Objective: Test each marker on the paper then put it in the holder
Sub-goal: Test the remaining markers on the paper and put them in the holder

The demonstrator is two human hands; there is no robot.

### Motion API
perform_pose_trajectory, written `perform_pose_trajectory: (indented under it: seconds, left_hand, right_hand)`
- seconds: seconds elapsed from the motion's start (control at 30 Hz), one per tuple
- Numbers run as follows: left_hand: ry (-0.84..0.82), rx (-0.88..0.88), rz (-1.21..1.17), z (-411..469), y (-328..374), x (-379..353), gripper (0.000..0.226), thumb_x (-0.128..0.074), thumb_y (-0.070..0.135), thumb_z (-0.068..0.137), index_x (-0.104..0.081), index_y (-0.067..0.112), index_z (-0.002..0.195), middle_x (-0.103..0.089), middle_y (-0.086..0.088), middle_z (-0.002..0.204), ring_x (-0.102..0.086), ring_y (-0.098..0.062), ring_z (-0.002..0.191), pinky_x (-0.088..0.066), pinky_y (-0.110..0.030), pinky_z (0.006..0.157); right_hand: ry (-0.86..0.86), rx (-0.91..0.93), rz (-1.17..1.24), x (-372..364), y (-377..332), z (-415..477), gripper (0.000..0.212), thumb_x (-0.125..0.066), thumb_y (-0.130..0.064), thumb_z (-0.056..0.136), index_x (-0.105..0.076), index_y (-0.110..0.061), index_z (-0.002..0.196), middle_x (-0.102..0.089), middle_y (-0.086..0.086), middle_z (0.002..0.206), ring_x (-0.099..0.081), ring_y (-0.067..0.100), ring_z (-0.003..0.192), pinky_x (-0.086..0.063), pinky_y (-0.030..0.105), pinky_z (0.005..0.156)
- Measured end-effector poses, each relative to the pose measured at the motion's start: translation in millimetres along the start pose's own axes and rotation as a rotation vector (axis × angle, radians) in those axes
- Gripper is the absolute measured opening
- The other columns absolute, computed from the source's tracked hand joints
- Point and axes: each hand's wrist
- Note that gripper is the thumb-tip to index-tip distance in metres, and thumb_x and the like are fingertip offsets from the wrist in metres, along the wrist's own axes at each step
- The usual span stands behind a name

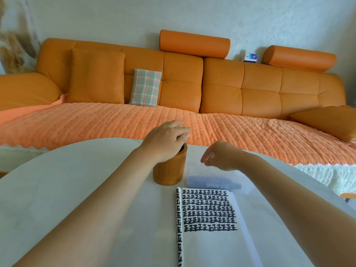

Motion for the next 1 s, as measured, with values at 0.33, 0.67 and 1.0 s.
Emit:
perform_pose_trajectory:
  seconds: [0.33,0.67,1.0]
  left_hand:
    - [-0.170,0.036,0.200,5.7,0.2,-1.0,0.057,-0.032,0.056,0.099,-0.030,0.032,0.150,-0.029,0.010,0.157,-0.020,-0.018,0.145,-0.028,-0.046,0.113]
    - [0.024,0.019,0.166,4.5,2.0,-9.9,0.030,-0.044,0.049,0.097,-0.060,0.033,0.117,-0.059,0.011,0.119,-0.048,-0.019,0.110,-0.046,-0.035,0.079]
    - [0.078,-0.040,0.259,3.1,1.0,-9.0,0.050,-0.045,0.058,0.092,-0.055,0.030,0.132,-0.059,0.008,0.130,-0.049,-0.020,0.119,-0.039,-0.038,0.094]
  right_hand:
    - [-0.236,0.058,-0.129,-17.7,-0.4,14.6,0.029,-0.058,-0.034,0.096,-0.072,-0.024,0.119,-0.070,-0.005,0.121,-0.062,0.017,0.111,-0.046,0.032,0.102]
    - [-0.226,0.077,-0.048,-20.2,7.6,19.0,0.024,-0.063,-0.039,0.092,-0.075,-0.032,0.111,-0.071,-0.009,0.114,-0.062,0.014,0.108,-0.045,0.036,0.105]
    - [0.048,0.127,0.084,-15.1,4.9,14.9,0.026,-0.061,-0.035,0.095,-0.069,-0.026,0.118,-0.062,-0.006,0.101,-0.057,0.015,0.089,-0.041,0.024,0.067]
Point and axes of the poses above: each hand's wrist, its own z-axis towards the middle knuckle, its own x-axis out of the back of the hand, y = z × x
